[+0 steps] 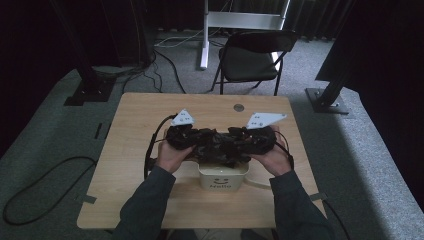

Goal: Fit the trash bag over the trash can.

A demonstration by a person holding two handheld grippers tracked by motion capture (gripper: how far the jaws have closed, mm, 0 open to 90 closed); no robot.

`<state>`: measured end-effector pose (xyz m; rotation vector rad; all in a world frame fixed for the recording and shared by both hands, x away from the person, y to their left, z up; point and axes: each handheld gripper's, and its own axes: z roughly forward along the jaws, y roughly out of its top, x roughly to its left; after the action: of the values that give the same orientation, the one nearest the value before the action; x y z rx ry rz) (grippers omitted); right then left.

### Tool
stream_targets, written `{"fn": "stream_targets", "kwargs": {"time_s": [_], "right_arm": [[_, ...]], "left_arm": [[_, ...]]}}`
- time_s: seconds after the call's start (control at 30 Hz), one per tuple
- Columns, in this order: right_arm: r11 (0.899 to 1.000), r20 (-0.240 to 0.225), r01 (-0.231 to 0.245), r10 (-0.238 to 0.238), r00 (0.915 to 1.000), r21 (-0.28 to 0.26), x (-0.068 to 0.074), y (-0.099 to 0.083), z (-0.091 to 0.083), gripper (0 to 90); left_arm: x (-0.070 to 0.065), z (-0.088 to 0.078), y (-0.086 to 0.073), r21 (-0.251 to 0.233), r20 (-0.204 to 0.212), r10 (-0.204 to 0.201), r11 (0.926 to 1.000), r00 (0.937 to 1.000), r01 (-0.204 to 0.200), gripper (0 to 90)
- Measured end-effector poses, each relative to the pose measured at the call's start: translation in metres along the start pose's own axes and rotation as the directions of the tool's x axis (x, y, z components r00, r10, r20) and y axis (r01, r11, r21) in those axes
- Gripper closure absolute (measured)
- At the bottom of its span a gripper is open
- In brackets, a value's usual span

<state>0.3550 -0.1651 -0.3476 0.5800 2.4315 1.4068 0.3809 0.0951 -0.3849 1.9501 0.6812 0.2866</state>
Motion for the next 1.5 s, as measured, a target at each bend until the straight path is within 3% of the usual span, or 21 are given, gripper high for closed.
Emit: {"fn": "stream_targets", "kwargs": {"time_s": [0.03,0.07,0.13,0.23,0.4,0.5,0.8,1.1,1.5], "right_arm": [[1.000,0.001,-0.001,0.001,1.0000,0.010,0.000,0.000,0.002,67.7],[1.000,0.001,-0.001,0.001,1.0000,0.010,0.000,0.000,0.002,67.7],[1.000,0.014,-0.006,0.005,0.9999,0.027,-0.002,-0.003,0.005,81.3],[0.999,0.034,-0.014,0.013,0.9994,0.044,-0.004,-0.007,0.007,86.7],[0.998,0.073,-0.038,0.034,0.9968,0.055,-0.008,-0.011,0.007,88.0],[0.997,0.086,-0.046,0.041,0.9954,0.058,-0.010,-0.011,0.007,88.1],[0.995,0.100,-0.069,0.062,0.9931,0.069,-0.014,-0.016,0.009,88.0],[0.992,0.111,-0.103,0.095,0.9893,0.068,-0.021,-0.026,0.010,88.0],[0.991,0.126,-0.118,0.110,0.9859,0.060,-0.025,-0.027,0.006,88.1]], "left_arm": [[0.000,-0.001,0.000,0.000,0.000,0.005,1.0000,1.0000,-0.005,89.0],[0.000,-0.001,0.000,0.000,0.000,0.005,1.0000,1.0000,-0.005,88.0],[0.000,-0.005,0.000,-0.005,-0.003,0.004,1.0000,1.0000,-0.004,84.9],[0.001,-0.013,0.000,-0.019,0.000,0.004,0.9998,1.0000,-0.004,81.8],[0.001,-0.035,-0.004,-0.055,0.014,0.006,0.9985,0.9999,-0.005,78.9],[0.004,-0.048,-0.010,-0.059,-0.005,0.003,0.9983,1.0000,-0.003,77.1],[0.028,-0.082,-0.035,-0.068,-0.056,-0.073,0.9953,0.9957,0.069,73.3],[0.034,-0.090,-0.065,-0.032,-0.053,-0.111,0.9935,0.9925,0.109,65.9],[0.037,-0.091,-0.086,-0.009,-0.012,-0.133,0.9911,0.9911,0.133,54.4]]}}
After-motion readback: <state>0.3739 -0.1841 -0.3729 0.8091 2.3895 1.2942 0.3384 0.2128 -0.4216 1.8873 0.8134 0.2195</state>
